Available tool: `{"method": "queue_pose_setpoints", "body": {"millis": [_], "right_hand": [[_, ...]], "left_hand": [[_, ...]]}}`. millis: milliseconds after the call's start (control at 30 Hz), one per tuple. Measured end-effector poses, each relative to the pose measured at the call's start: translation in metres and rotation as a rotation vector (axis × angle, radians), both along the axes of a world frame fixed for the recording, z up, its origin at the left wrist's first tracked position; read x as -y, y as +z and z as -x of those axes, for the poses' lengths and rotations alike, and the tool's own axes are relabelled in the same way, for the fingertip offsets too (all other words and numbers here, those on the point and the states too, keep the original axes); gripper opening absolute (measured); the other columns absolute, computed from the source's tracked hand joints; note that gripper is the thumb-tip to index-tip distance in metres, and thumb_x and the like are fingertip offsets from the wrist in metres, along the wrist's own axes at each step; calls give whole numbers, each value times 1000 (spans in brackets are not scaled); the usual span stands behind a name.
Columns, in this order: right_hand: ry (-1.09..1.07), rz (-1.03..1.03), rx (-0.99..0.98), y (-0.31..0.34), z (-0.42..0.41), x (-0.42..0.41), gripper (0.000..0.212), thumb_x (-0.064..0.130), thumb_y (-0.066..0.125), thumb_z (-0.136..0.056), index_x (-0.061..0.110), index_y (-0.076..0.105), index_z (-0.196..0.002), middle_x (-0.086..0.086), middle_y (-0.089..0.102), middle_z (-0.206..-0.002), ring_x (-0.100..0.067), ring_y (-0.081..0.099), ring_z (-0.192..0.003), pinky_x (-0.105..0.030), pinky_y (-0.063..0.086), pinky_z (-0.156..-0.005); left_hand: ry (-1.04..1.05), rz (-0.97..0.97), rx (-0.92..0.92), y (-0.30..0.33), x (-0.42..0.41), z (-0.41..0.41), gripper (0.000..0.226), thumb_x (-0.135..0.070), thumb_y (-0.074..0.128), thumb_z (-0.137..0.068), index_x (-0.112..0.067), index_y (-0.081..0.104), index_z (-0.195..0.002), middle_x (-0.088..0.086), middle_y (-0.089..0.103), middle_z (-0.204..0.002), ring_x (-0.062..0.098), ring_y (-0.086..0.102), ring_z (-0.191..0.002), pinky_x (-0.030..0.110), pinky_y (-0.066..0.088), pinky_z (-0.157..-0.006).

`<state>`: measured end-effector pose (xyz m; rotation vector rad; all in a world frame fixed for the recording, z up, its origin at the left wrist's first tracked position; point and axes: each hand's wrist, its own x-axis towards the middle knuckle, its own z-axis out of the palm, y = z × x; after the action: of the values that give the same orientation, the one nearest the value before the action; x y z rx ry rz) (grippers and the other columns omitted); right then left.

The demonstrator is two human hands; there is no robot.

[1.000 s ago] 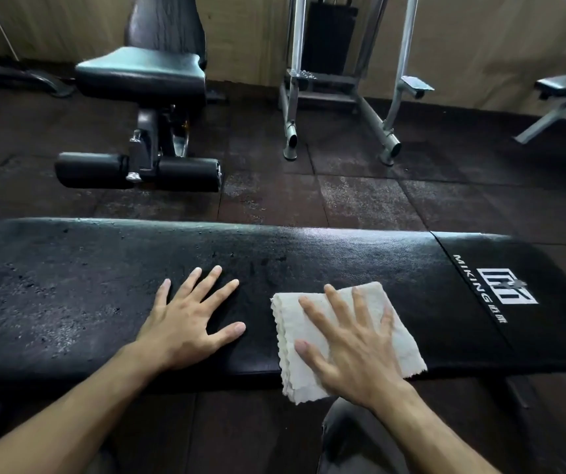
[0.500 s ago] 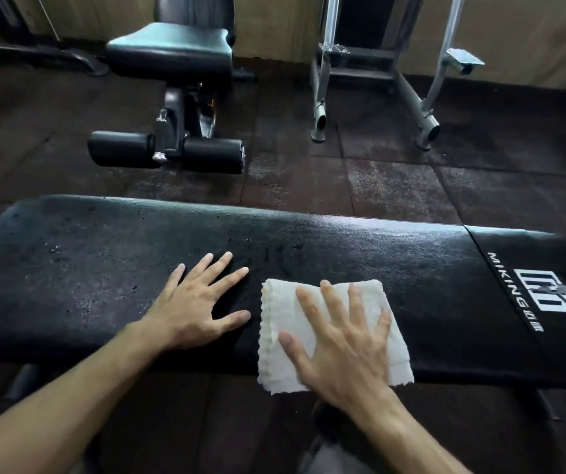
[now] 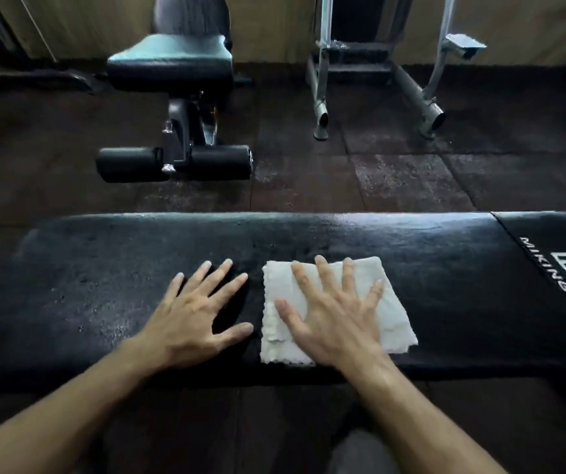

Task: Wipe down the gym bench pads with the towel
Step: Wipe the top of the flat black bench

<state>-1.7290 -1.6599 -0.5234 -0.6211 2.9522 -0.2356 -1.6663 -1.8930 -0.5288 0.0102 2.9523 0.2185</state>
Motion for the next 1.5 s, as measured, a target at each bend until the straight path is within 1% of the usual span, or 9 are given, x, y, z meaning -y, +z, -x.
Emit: {"method": "queue_pose_setpoints", "body": {"millis": [100, 233, 367, 533, 700, 867, 1100, 1300, 1500], "right_hand": [[-7, -20, -27, -4, -8, -1, 74, 80, 16, -92, 48, 5, -157, 5, 2, -171, -37, -4, -155, -77, -5, -112], [-24, -1, -85, -8, -34, -10, 71, 81, 17, -92, 51, 17, -157, 2, 13, -170, -41, 10, -155, -80, 9, -110], [-52, -54, -17, -5, -12, 0, 75, 83, 14, -90, 52, -4, -157, 8, -8, -171, -34, -7, -156, -76, -2, -113], [-79, -33, 9, -3, 24, 20, 75, 82, 14, -89, 50, -1, -156, 9, -4, -170, -32, -5, -156, -76, 1, -114], [-71, -39, -72, -10, 2, 7, 77, 84, -3, -85, 54, 1, -156, 10, 0, -170, -32, 0, -157, -75, 5, -115], [-65, -45, 12, -8, 72, 28, 75, 84, 16, -87, 53, 0, -154, 11, -3, -170, -29, -5, -156, -76, 1, -114], [-63, -51, -40, -13, 78, 27, 74, 83, 12, -88, 52, -1, -154, 11, -3, -169, -30, -5, -156, -76, 0, -114], [-106, -17, 20, -6, 139, 52, 73, 84, 21, -87, 52, 16, -152, 10, 14, -167, -29, 6, -155, -78, 4, -110], [-126, -76, -19, -2, 163, 60, 71, 84, 18, -85, 50, 34, -145, 2, 45, -148, -29, 40, -134, -66, 23, -103]], "left_hand": [[3, 0, 33, -1, 6, 12, 104, -98, 2, -61, -49, -5, -153, -17, -18, -162, 14, -16, -150, 49, -4, -122], [-1, -34, 12, -6, 12, 18, 98, -94, 10, -67, -50, -2, -153, -15, -17, -163, 13, -17, -150, 48, -8, -121], [20, -48, 23, -4, 16, 28, 99, -96, 10, -67, -49, -1, -154, -14, -18, -163, 13, -18, -150, 49, -9, -121], [56, -75, 38, -2, 31, 48, 92, -90, 13, -71, -49, 2, -154, -14, -15, -164, 14, -16, -150, 52, -8, -120], [26, -43, 39, -5, 34, 52, 83, -85, 24, -83, -51, -5, -152, -16, -21, -162, 14, -22, -149, 53, -12, -119], [56, -40, 66, -4, 33, 73, 86, -87, 26, -80, -52, -5, -152, -16, -20, -162, 16, -20, -150, 56, -10, -119], [66, -61, 69, -7, 32, 85, 89, -89, 30, -78, -53, -6, -151, -18, -21, -162, 16, -22, -149, 59, -14, -117], [76, -58, 50, -8, 35, 92, 89, -89, 29, -78, -53, -5, -151, -18, -20, -162, 15, -21, -149, 58, -14, -116], [73, -55, 28, -11, 35, 90, 98, -94, 14, -63, -54, -6, -151, -18, -18, -162, 15, -20, -150, 58, -13, -116]]}}
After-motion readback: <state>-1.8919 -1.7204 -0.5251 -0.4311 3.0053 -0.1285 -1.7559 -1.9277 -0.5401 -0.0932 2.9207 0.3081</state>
